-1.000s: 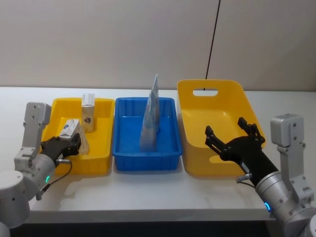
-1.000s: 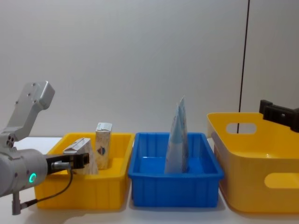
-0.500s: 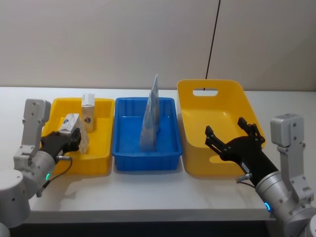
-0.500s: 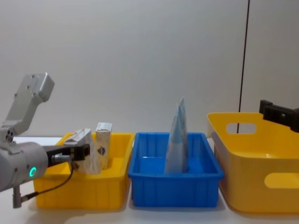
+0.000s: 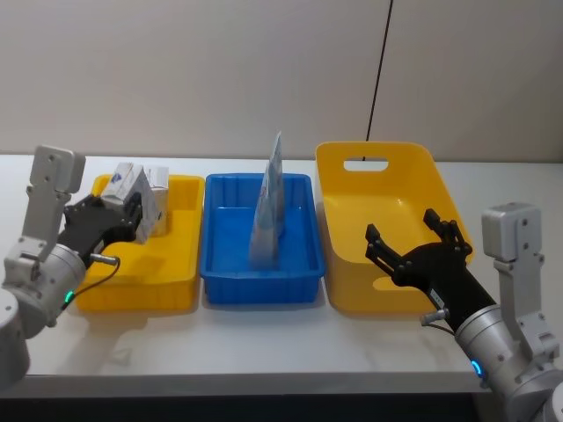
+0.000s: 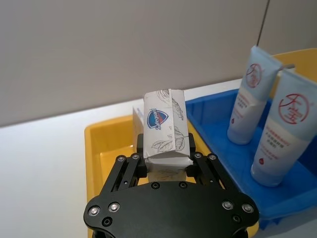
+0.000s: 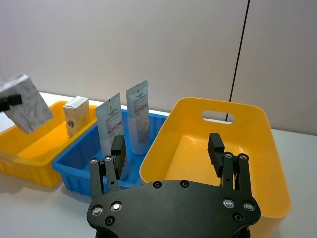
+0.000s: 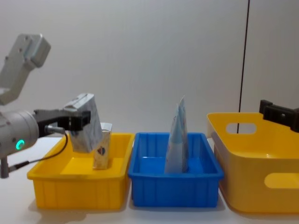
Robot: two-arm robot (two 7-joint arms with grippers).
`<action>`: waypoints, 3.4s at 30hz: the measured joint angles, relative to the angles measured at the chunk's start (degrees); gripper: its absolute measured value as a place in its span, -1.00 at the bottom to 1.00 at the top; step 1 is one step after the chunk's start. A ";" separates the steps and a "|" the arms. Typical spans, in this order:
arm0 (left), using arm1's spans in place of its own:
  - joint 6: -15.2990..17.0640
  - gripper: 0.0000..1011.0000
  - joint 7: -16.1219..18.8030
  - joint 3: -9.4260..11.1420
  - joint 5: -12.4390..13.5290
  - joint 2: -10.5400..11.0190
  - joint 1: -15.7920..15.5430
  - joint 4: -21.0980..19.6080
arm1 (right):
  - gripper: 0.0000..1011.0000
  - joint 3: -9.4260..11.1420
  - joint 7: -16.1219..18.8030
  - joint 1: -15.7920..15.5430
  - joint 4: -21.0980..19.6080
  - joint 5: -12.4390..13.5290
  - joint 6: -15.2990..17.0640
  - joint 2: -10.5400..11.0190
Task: Bimanual collaborative sorting of washing and personal care products
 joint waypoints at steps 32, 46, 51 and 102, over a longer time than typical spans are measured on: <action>-3.34 -0.26 -21.77 2.29 -4.10 14.65 3.83 -18.23 | 0.98 0.00 0.00 0.00 0.00 0.00 0.00 0.00; -5.23 -0.26 -32.37 4.20 -8.22 19.10 3.18 -20.84 | 0.98 0.00 0.00 0.00 0.00 0.00 0.00 0.00; -6.18 -0.26 -36.68 5.21 -9.83 20.36 2.59 -21.15 | 0.98 0.00 0.00 0.00 0.00 0.00 0.00 0.00; -15.00 -0.26 -54.00 11.03 -18.41 24.42 2.37 -16.76 | 0.98 0.02 0.01 0.00 0.00 0.00 0.00 -0.01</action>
